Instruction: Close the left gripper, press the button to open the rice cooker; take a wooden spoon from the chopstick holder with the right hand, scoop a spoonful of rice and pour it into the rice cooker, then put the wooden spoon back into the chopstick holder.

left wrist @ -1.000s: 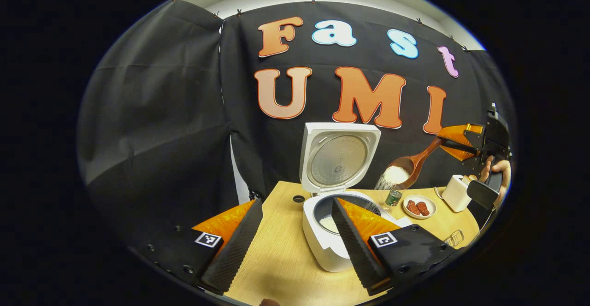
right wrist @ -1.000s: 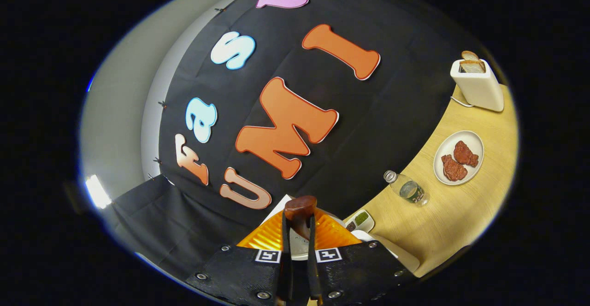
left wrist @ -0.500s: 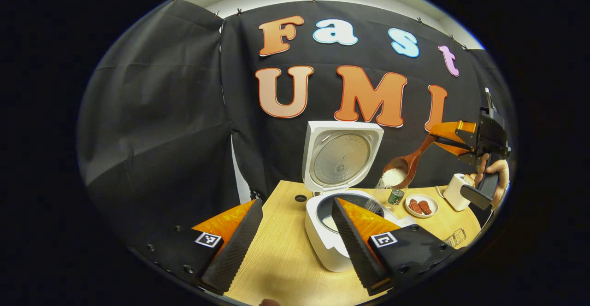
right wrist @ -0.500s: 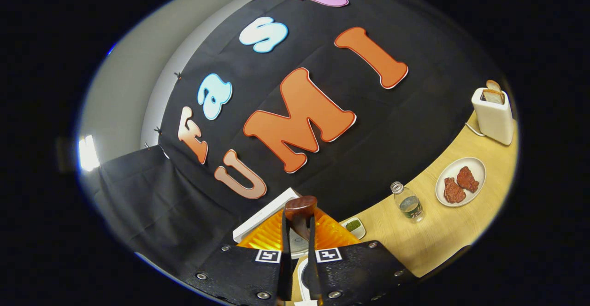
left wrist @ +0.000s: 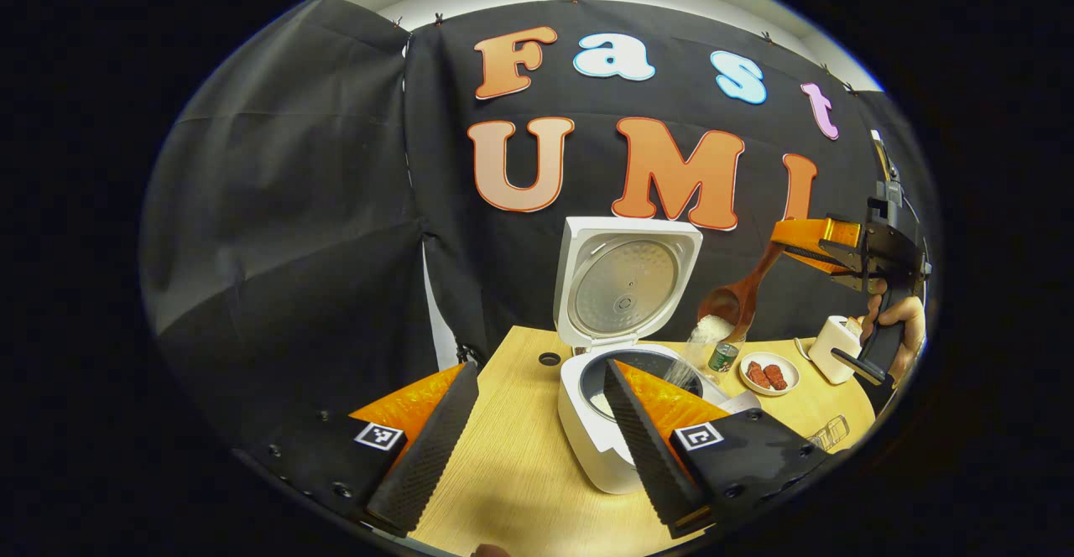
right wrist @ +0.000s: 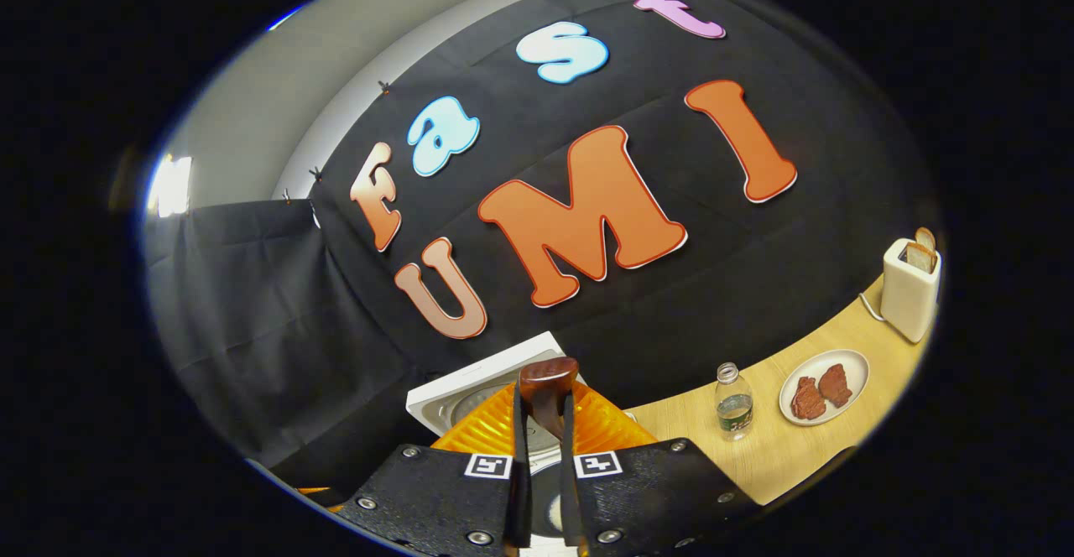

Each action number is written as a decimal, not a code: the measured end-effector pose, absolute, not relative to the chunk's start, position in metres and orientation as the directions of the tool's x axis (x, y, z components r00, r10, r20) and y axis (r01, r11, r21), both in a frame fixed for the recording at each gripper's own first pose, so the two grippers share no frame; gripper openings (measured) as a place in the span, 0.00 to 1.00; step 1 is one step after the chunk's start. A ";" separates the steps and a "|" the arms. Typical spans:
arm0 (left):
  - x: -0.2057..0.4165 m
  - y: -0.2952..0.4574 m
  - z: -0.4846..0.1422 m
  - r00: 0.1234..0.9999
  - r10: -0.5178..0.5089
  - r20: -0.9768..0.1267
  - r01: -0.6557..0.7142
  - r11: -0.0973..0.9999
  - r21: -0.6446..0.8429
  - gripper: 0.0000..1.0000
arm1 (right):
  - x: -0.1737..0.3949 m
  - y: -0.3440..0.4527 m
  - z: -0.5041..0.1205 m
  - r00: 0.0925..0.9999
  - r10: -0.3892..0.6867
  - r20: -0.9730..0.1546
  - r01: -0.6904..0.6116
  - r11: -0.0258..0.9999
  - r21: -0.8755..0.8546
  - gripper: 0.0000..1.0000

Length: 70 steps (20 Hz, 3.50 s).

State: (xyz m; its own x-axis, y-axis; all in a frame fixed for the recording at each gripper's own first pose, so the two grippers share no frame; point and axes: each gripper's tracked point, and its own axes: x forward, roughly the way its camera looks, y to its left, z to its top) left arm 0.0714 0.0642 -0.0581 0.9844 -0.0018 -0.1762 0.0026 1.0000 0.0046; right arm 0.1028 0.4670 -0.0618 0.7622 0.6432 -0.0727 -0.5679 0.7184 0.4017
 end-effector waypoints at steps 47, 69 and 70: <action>0.036 0.032 -0.050 0.991 -0.035 -0.132 0.030 0.999 -0.035 1.00 | 0.043 0.147 -0.088 0.900 0.412 -0.139 -0.364 0.889 0.279 0.13; 0.024 0.016 -0.059 0.986 0.006 -0.168 -0.004 1.000 0.016 1.00 | 0.062 0.064 -0.267 0.865 0.331 -0.378 -0.149 0.888 0.436 0.20; 0.025 0.015 -0.060 0.986 0.006 -0.170 -0.005 1.000 0.010 1.00 | 0.060 0.061 -0.268 0.863 0.324 -0.387 -0.136 0.888 0.440 0.22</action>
